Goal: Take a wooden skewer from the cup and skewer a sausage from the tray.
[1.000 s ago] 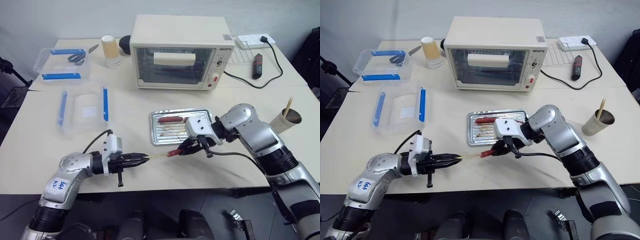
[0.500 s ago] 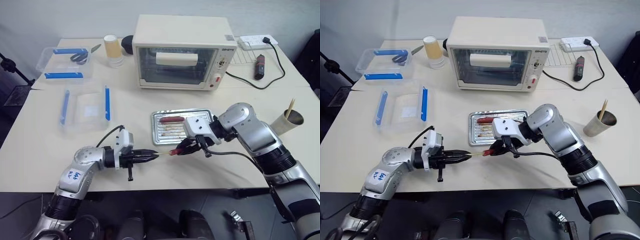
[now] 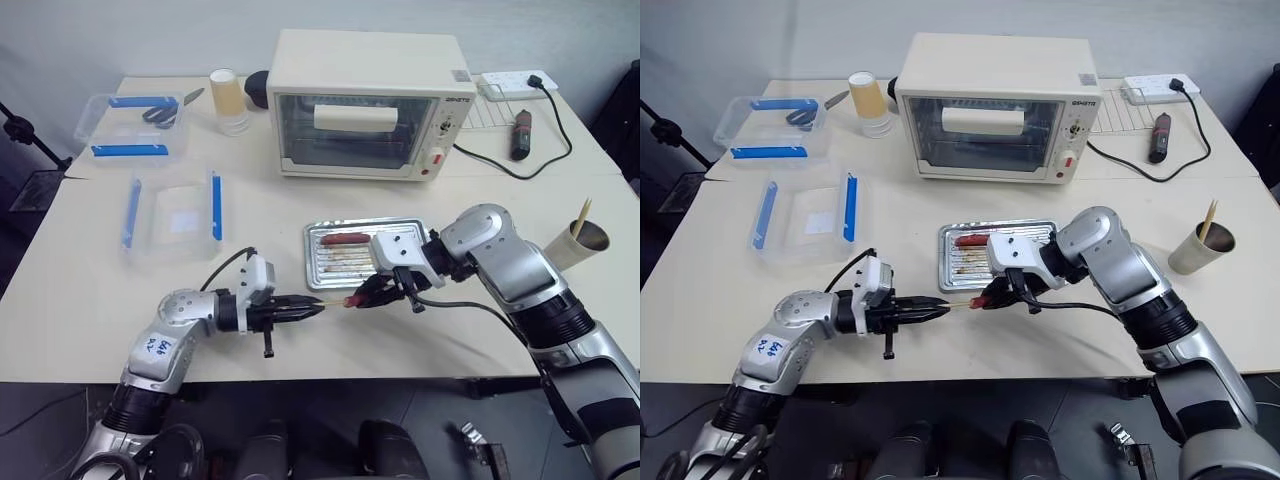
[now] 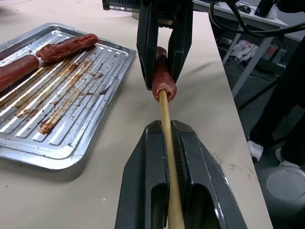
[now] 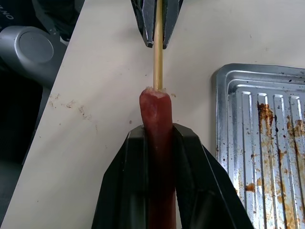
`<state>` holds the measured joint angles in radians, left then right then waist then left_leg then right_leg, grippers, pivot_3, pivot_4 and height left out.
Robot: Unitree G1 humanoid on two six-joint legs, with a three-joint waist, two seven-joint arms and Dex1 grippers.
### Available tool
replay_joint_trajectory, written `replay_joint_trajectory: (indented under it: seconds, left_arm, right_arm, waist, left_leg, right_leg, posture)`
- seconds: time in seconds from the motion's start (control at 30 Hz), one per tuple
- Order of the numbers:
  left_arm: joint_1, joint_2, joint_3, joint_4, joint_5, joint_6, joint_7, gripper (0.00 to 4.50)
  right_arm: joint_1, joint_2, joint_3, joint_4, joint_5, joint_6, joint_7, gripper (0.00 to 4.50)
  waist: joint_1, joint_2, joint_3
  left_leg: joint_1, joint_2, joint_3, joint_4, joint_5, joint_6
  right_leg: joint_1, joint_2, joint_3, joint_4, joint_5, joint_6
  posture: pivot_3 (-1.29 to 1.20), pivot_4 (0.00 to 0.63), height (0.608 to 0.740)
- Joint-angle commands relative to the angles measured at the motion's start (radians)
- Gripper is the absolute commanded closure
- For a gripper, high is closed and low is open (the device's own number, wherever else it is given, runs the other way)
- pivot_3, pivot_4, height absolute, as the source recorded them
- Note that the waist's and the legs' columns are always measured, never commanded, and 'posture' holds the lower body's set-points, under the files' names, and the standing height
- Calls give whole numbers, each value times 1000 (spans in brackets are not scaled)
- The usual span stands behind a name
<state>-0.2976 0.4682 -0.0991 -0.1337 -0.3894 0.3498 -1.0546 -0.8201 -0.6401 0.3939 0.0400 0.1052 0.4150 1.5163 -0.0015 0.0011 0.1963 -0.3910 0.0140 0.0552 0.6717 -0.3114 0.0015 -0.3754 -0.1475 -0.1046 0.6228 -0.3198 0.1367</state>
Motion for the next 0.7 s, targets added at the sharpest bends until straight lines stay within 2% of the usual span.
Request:
replay_joint_trajectory:
  seconds: [0.03, 0.17, 0.27, 0.33, 0.37, 0.6, 0.7]
  left_arm:
    - [10, -16, 3, -61, -41, -25, -4, 4500]
    - [24, -13, 30, -62, -48, -36, -2, 4500]
    - [26, -15, 34, -58, -49, -44, 0, 4500]
    - [29, -16, 38, -54, -48, -50, 2, 4500]
    - [33, -15, 41, -53, -47, -54, 3, 4500]
    - [108, 36, 101, -74, -59, -73, 11, 4500]
    - [184, 56, 170, -114, -86, -88, 29, 4500]
  right_arm:
    - [-20, 17, -22, -66, 72, -14, 37, 3849]
    - [-20, -16, -27, -80, 107, 79, 54, 3849]
    - [-16, -41, -23, -88, 128, 87, 68, 3216]
    - [-10, -38, -34, -80, 131, 51, 48, 2448]
    - [-6, -53, -35, -81, 134, 40, 58, 2239]
    - [17, -149, -95, -81, 217, 6, 97, 25]
    - [56, -172, -172, -73, 282, -28, 87, 25]
  waist:
    - [0, 0, 0]
    - [0, 0, 0]
    - [0, 0, 0]
    - [0, 0, 0]
    - [0, 0, 0]
    - [0, 0, 0]
    - [-1, -1, 1]
  left_leg:
    - [0, 0, 0, 0, 0, 0]
    - [0, 0, 0, 0, 0, 0]
    - [0, 0, -1, 0, 0, 0]
    - [0, 0, -1, 0, 0, 0]
    - [0, 0, -1, 0, 0, 0]
    - [0, 0, -1, 0, 0, 0]
    - [0, 1, -2, 0, 0, 0]
  right_leg:
    - [0, 0, 0, 0, 0, 0]
    - [0, 0, 0, 0, 0, 0]
    - [0, 0, 0, 0, 0, 0]
    - [0, 0, 0, 0, 0, 0]
    - [0, 0, 0, 0, 0, 0]
    - [0, 0, 0, 0, 0, 0]
    - [0, 0, 0, 0, 0, 0]
  posture:
    - [0, 150, 740]
    - [0, 150, 740]
    - [0, 150, 740]
    - [0, 150, 740]
    - [0, 150, 740]
    - [0, 150, 740]
    - [0, 150, 740]
